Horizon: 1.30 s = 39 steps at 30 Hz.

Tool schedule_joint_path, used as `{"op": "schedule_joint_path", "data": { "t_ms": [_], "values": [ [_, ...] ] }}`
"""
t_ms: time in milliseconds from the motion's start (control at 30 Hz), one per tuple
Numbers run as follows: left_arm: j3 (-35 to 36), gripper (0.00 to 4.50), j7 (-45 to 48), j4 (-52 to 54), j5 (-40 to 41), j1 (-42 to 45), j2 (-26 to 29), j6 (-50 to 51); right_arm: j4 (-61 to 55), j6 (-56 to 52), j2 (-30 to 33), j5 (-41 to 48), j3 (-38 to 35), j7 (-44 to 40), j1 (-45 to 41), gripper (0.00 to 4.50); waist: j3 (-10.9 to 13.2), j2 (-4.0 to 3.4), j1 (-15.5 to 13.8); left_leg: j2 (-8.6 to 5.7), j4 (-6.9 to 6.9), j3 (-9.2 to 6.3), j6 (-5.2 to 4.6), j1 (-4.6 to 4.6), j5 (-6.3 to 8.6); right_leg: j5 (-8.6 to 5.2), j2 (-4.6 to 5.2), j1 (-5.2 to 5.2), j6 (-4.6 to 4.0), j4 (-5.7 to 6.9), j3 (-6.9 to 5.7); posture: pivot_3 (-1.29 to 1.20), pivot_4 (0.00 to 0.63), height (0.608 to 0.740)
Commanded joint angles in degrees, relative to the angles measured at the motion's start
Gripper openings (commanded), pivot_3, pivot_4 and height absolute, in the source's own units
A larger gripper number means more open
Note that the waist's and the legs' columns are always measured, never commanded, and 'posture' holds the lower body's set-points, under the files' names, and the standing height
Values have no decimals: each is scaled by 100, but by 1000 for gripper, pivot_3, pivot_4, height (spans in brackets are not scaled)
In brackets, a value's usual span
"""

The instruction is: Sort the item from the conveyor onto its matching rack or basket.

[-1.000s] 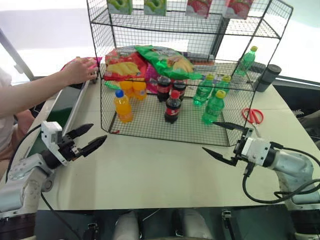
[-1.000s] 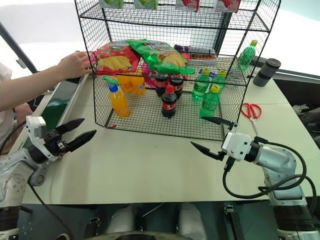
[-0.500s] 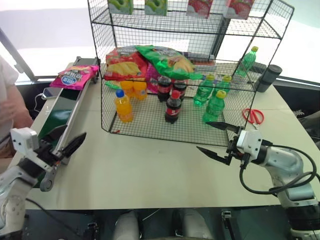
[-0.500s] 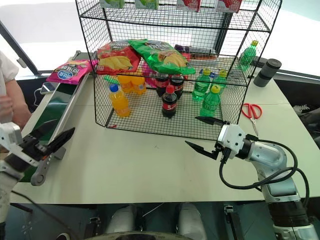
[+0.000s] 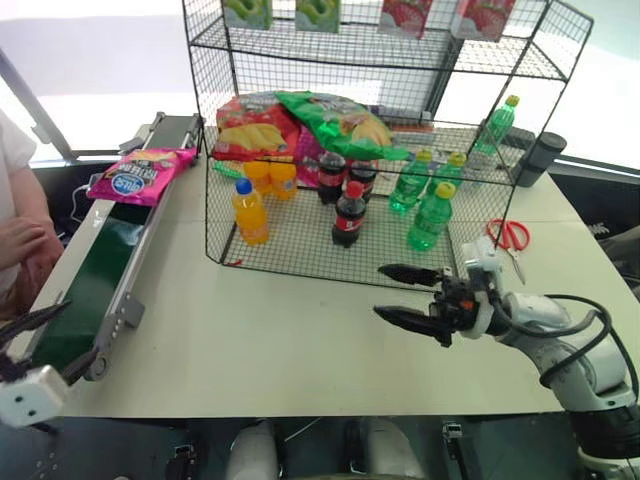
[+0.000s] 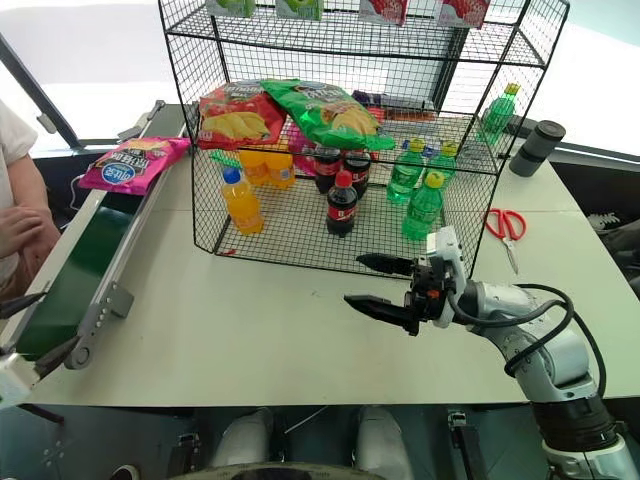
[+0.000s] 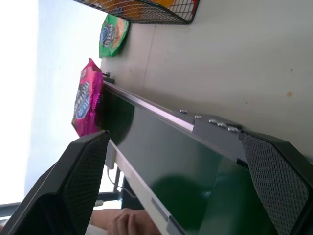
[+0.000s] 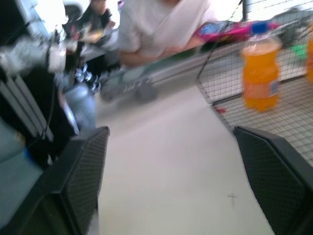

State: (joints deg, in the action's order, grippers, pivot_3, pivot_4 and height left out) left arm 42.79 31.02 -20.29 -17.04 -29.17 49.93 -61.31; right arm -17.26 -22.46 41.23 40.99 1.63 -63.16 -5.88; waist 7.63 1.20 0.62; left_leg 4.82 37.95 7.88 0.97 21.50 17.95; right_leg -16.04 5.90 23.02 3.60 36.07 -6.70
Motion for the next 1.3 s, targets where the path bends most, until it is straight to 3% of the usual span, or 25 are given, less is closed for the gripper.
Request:
{"op": "schedule_joint_path", "data": {
  "t_ms": [33, 267, 567, 1300],
  "values": [
    [331, 4500, -808, -630, -698, -68, 366, -552, 215, 268, -192, -229, -31, -75, -157, 4234, -2, 4, 13, 1, 0, 1, 0, 0, 0, 0, -1, 0, 1, 0, 0, 0, 150, 726],
    [-48, 4500, -1759, -1341, -1045, 13, 726, -603, 501, 1405, -594, -1005, -62, -101, -240, 4234, -1, 2, 21, 4, -4, 16, 0, 0, 0, 12, -2, 10, 22, 7, -6, 0, 150, 726],
    [-837, 4500, -2340, -1563, -1116, 393, 937, -311, 414, 1413, -649, -1099, -90, -65, -178, 4234, -3, 4, 19, 2, -6, 30, 0, -4, 0, 13, -2, 12, 24, 12, -15, 0, 150, 726],
    [-1717, 4500, -3272, -1761, -1264, 825, 1309, 363, 348, 1584, -614, -1297, -93, -27, 17, 4234, -3, 4, 16, 3, -6, 39, 0, -8, 0, 14, -4, 14, 25, 18, -16, 0, 150, 726]
  ]
}}
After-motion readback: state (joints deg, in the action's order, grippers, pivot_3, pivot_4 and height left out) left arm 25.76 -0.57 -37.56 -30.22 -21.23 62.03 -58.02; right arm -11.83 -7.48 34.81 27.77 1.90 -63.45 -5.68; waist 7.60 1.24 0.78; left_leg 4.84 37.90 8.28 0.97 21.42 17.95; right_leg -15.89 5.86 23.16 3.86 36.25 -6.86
